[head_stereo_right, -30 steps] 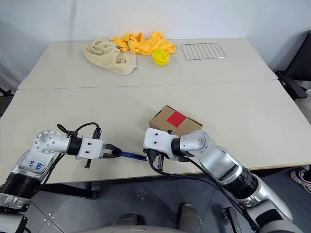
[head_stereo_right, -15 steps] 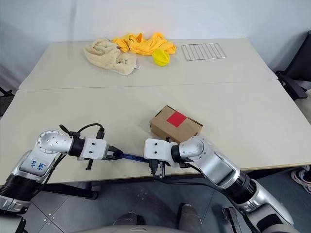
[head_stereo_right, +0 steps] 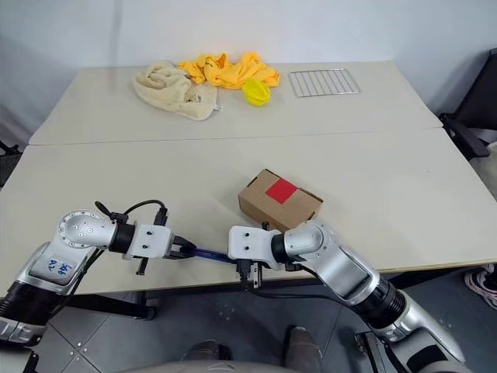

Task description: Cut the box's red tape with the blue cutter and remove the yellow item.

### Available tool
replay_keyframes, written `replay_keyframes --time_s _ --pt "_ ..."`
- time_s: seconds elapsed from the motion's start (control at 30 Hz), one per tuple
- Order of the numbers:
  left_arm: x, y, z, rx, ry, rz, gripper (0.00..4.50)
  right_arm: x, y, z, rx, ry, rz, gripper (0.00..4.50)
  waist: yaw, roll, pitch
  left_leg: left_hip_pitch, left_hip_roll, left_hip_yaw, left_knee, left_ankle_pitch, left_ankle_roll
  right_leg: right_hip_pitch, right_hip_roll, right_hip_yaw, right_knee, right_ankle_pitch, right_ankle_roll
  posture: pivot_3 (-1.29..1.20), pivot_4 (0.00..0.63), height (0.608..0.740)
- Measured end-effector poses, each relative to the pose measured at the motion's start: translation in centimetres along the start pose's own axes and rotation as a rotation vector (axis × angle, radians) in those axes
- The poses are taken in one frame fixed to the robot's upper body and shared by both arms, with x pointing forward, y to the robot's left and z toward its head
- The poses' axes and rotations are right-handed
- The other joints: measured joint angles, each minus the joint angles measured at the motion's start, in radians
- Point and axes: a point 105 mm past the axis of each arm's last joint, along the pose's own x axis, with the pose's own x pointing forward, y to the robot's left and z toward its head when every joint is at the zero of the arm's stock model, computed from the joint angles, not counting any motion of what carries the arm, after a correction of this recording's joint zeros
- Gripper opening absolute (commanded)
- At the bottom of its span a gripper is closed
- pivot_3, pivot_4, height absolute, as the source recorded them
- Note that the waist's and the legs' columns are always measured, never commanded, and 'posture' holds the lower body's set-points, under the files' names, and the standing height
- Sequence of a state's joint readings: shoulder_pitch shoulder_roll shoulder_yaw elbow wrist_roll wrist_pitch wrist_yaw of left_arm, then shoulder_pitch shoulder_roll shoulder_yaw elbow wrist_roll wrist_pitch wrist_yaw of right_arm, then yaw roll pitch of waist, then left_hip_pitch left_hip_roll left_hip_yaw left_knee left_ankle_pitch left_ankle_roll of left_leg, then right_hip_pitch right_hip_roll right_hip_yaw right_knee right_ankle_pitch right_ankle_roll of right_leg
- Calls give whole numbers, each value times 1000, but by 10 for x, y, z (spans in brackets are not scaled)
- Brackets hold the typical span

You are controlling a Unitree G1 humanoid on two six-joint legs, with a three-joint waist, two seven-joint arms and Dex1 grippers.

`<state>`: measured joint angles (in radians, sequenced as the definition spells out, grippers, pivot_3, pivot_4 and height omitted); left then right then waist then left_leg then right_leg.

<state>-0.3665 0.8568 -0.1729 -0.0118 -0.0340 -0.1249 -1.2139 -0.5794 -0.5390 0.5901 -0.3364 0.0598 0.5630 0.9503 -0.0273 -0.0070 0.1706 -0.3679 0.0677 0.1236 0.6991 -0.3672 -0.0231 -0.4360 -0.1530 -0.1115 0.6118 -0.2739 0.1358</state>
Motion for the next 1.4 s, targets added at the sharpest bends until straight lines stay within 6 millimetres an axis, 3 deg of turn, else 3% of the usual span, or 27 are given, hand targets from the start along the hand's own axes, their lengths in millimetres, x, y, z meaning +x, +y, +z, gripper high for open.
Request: replay_keyframes --time_s 0.87,1.07,1.2,1.33,1.4 --pt "0 -3 0 5 8 -10 385 50 -11 23 -16 -109 26 26 -3 3 -2 7 0 0 -1 0 0 7 0 0 0 0 0 0 150 740" --pt "2 -1 -1 3 -7 3 385 50 -14 23 -19 -106 28 26 -2 3 -2 8 0 0 -1 0 0 7 0 0 0 0 0 0 150 740" --pt "4 5 -1 -8 -31 55 385 32 -29 32 33 -139 -24 26 5 3 -2 7 0 -1 0 0 0 8 0 0 1 0 0 0 150 740" --pt "0 14 -9 -55 -61 173 385 -31 -61 57 95 -212 -160 26 6 3 -2 6 1 -2 0 0 1 7 0 -1 1 0 0 0 150 740" --pt "-8 21 -14 -60 -57 243 385 -51 -71 61 155 -218 -202 26 3 3 -2 5 1 -2 0 0 1 6 0 -1 1 0 -1 0 150 740"
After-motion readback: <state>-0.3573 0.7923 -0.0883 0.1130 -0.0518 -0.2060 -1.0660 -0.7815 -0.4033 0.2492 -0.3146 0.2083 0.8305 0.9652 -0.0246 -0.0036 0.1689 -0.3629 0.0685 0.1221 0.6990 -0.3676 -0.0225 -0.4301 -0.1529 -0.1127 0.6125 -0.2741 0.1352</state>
